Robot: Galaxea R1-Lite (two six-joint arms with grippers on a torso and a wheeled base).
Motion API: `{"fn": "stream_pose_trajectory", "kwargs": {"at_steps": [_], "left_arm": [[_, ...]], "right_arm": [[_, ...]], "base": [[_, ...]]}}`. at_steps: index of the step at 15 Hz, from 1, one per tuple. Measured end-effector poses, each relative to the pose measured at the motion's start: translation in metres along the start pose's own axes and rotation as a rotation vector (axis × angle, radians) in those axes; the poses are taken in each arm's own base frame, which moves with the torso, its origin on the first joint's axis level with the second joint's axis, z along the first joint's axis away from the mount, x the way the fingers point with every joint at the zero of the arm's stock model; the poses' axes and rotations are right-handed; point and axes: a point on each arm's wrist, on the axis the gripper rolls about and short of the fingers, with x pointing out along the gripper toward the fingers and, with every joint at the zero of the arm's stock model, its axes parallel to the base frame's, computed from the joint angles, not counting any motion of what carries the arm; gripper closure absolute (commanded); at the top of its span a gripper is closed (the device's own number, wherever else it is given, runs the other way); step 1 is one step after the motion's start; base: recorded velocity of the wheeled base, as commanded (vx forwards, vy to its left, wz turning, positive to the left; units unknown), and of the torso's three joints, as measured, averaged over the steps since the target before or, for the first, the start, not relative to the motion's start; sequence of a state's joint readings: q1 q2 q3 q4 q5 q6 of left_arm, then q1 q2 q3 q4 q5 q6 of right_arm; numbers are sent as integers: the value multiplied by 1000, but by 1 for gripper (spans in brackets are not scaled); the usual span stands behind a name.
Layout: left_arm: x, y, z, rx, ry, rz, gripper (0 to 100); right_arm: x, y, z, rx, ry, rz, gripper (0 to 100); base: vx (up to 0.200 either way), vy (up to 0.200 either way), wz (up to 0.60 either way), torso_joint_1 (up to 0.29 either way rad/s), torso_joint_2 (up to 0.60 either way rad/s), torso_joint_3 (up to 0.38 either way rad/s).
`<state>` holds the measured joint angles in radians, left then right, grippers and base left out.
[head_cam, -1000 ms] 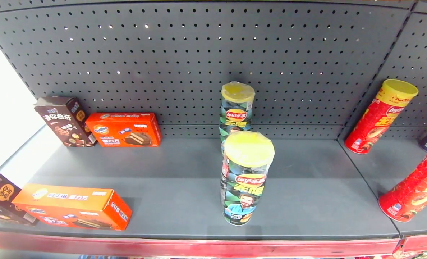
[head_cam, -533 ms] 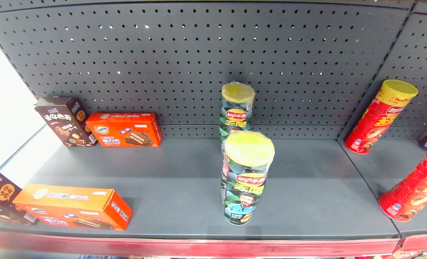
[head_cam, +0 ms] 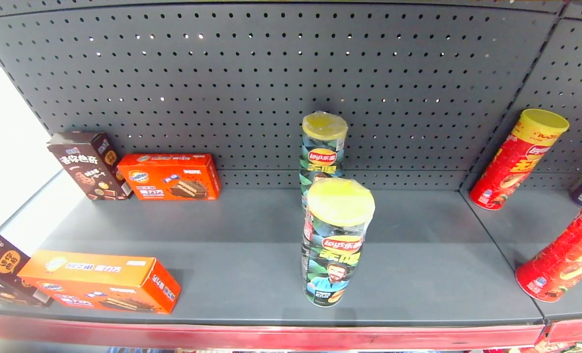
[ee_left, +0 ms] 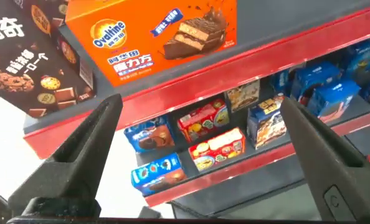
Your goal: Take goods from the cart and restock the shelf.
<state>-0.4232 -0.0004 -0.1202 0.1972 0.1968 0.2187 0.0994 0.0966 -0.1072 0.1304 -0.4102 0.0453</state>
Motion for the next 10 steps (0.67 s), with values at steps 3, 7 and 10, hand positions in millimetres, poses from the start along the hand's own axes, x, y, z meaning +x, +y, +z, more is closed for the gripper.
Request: {"fn": "stream_pose_trajectory", "kwargs": {"at_steps": [3,7,10], "left_arm": [[0,-1,0,-41,15,53,0],[0,-2,1,-56,27,82,0],[-1,-2,1,-57,23,84,0]], "right_arm": [[3,6,-4,-51,25,282,0],[8,5,-3,-79,81,11,0],[4,8,-5,-24,54,-99,0]], "base": [[0,0,0,0,0,0],[0,0,0,0,0,0],[0,0,0,0,0,0]]}}
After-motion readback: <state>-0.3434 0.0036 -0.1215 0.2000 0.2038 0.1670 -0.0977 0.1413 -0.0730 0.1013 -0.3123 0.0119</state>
